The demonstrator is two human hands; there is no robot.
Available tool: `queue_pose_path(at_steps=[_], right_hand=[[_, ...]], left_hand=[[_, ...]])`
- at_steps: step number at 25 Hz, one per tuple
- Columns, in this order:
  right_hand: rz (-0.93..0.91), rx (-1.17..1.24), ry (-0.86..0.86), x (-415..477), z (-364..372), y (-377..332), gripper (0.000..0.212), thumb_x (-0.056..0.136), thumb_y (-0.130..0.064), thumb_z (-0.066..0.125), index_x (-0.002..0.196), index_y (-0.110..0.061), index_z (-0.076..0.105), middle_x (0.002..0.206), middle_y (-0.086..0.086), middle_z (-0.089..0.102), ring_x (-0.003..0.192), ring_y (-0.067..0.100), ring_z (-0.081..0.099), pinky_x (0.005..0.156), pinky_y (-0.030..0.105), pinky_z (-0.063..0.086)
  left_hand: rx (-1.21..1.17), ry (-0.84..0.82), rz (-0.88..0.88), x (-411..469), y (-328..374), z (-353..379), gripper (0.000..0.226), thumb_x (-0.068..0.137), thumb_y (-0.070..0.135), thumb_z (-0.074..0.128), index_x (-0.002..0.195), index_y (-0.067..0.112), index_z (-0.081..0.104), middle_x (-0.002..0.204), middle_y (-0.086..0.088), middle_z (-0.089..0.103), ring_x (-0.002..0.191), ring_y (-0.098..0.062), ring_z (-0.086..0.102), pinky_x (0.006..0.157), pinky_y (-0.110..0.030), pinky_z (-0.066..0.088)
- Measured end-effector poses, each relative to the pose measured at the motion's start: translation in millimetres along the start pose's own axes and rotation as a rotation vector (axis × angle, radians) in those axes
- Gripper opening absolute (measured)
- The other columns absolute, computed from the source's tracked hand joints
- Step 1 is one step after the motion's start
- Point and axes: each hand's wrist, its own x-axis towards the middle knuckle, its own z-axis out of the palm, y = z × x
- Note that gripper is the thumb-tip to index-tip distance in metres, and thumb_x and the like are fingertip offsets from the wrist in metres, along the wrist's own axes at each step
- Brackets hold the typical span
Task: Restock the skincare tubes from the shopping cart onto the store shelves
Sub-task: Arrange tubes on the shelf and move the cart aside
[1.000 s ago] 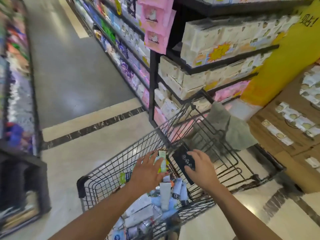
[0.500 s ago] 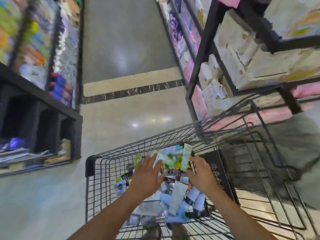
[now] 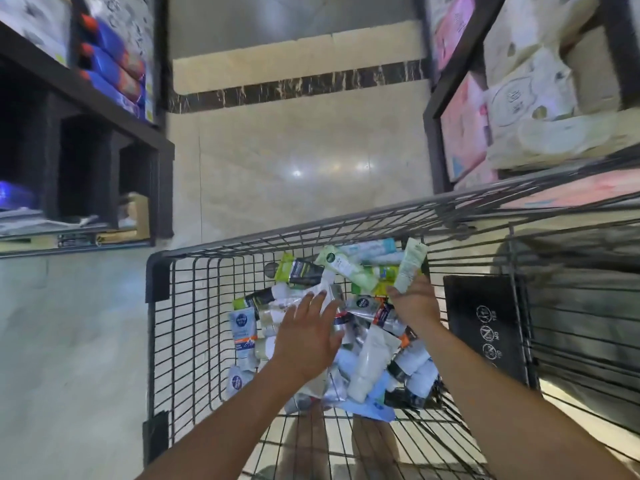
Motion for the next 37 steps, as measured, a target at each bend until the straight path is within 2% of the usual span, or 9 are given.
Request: queue_pose_path(at_steps=[4, 8, 11, 13, 17, 25, 29, 32, 37], right_hand=[[0.087, -0.02, 0.046, 26, 10, -3, 0.078, 0.088, -0.055, 0.071, 0.133, 0.001, 0.041, 0.132, 0.019, 0.052, 0.121, 0.032, 0.056, 0.094, 0.036, 0.049], [0.081, -0.035, 0.014, 33, 5, -2, 0.061, 0.09, -0.046, 0.072, 0.123, -0.002, 0.045, 0.125, 0.015, 0.058, 0.117, 0.031, 0.06, 0.089, 0.035, 0.05], [0.056, 0.033, -0.009, 20, -1, 2, 0.048, 0.091, -0.039, 0.072, 0.119, -0.006, 0.05, 0.108, 0.009, 0.059, 0.105, 0.03, 0.064, 0.077, 0.031, 0.048], [-0.008, 0.085, -0.031, 4, -10, 6, 0.038, 0.091, -0.033, 0.071, 0.117, -0.011, 0.054, 0.101, 0.007, 0.062, 0.094, 0.028, 0.065, 0.073, 0.028, 0.046], [-0.11, 0.359, -0.29, -46, -34, 7, 0.006, 0.097, -0.018, 0.058, 0.099, -0.018, 0.064, 0.083, 0.0, 0.065, 0.075, 0.017, 0.06, 0.062, 0.025, 0.043], [0.122, 1.036, -0.71, -119, -46, 17, 0.031, 0.094, -0.005, 0.04, 0.117, 0.005, 0.059, 0.094, 0.022, 0.062, 0.081, 0.029, 0.061, 0.071, 0.038, 0.052], [0.066, 0.707, -0.732, -124, -38, 18, 0.033, 0.091, -0.019, 0.052, 0.114, -0.003, 0.069, 0.103, 0.017, 0.071, 0.088, 0.026, 0.066, 0.081, 0.038, 0.054], [-0.293, 0.09, -0.475, -103, -34, 11, 0.019, 0.095, -0.021, 0.06, 0.111, -0.02, 0.071, 0.106, -0.003, 0.071, 0.098, 0.015, 0.065, 0.078, 0.025, 0.047], [-0.478, -0.21, -0.189, -54, -9, -32, 0.043, 0.088, -0.015, 0.067, 0.131, -0.017, 0.064, 0.127, 0.008, 0.06, 0.115, 0.028, 0.059, 0.093, 0.036, 0.052]], left_hand=[[-0.059, 0.007, -0.022, 2, 4, 12, 0.064, 0.098, 0.053, 0.035, 0.154, 0.023, 0.043, 0.161, -0.009, 0.043, 0.148, -0.034, 0.039, 0.116, -0.052, 0.039], [-0.103, 0.141, 0.045, 6, 19, 14, 0.059, 0.092, 0.05, 0.039, 0.136, 0.018, 0.062, 0.134, -0.01, 0.066, 0.123, -0.032, 0.063, 0.088, -0.046, 0.059], [-0.217, 0.111, 0.038, 7, 24, 10, 0.06, 0.099, 0.05, 0.036, 0.146, 0.017, 0.053, 0.144, -0.008, 0.057, 0.135, -0.029, 0.051, 0.102, -0.045, 0.051], [-0.479, 0.025, -0.053, 8, 32, 4, 0.053, 0.105, 0.044, 0.043, 0.151, 0.019, 0.047, 0.149, -0.005, 0.053, 0.137, -0.024, 0.048, 0.108, -0.039, 0.045], [-1.251, -0.074, -0.431, 18, 49, -17, 0.033, 0.106, 0.035, 0.054, 0.134, 0.022, 0.063, 0.109, 0.0, 0.07, 0.088, -0.014, 0.067, 0.088, -0.034, 0.059], [-1.655, -0.162, -0.479, -8, 76, -58, 0.026, 0.103, 0.029, 0.063, 0.104, 0.005, 0.071, 0.094, -0.014, 0.077, 0.082, -0.022, 0.068, 0.082, -0.039, 0.057], [-1.693, -0.058, -0.477, -21, 69, -49, 0.02, 0.101, 0.015, 0.064, 0.111, 0.0, 0.072, 0.109, -0.02, 0.077, 0.094, -0.03, 0.072, 0.09, -0.043, 0.059], [-1.733, 0.033, -0.548, -31, 47, -46, 0.016, 0.102, 0.013, 0.061, 0.111, 0.005, 0.072, 0.104, -0.014, 0.077, 0.093, -0.028, 0.072, 0.08, -0.036, 0.06], [-1.789, 0.17, -0.727, -43, 6, -29, 0.013, 0.106, 0.018, 0.057, 0.109, 0.013, 0.069, 0.098, -0.009, 0.074, 0.092, -0.026, 0.069, 0.075, -0.042, 0.062]])
